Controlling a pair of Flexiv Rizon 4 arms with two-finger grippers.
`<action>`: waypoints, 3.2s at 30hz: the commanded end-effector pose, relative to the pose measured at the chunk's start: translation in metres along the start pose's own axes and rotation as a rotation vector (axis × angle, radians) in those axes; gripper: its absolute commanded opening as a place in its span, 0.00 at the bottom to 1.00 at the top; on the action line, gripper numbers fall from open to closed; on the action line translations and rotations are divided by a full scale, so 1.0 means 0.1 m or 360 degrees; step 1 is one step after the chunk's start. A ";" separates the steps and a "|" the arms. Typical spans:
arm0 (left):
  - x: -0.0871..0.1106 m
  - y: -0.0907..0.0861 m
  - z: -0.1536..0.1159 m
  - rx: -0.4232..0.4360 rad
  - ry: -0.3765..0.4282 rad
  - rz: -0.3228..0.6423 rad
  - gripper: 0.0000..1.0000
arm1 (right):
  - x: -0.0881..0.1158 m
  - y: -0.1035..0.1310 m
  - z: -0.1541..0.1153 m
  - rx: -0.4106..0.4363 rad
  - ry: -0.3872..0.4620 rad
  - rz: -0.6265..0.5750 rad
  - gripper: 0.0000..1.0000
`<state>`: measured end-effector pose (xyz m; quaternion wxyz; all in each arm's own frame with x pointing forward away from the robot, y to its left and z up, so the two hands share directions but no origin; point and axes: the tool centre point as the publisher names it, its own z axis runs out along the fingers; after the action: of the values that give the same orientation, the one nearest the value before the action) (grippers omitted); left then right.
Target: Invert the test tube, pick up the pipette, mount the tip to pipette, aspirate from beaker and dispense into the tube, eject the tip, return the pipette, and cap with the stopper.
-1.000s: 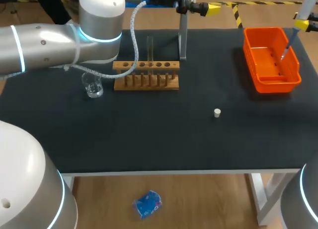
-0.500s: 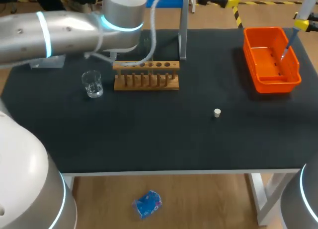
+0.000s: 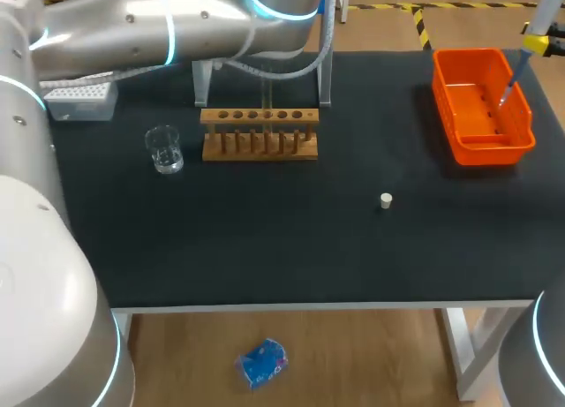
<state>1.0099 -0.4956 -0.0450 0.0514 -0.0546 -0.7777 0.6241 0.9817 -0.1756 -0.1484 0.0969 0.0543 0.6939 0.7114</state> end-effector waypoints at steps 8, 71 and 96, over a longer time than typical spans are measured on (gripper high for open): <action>-0.06 0.00 0.03 0.0000 0.0029 0.0001 1.00 | -0.01 0.00 -0.01 0.0001 0.0007 0.0000 0.00; -0.03 -0.32 0.80 -0.0460 0.0136 -0.0081 0.00 | -0.01 0.00 -0.01 0.0001 0.0007 0.0000 0.00; 0.16 -0.25 0.80 -0.0400 0.0101 -0.0110 0.00 | -0.01 0.00 -0.01 0.0001 0.0007 0.0000 0.00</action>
<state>0.9876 -0.5801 -0.0366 0.0940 -0.0558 -0.8508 0.5139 0.9816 -0.1757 -0.1484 0.0969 0.0543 0.6939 0.7114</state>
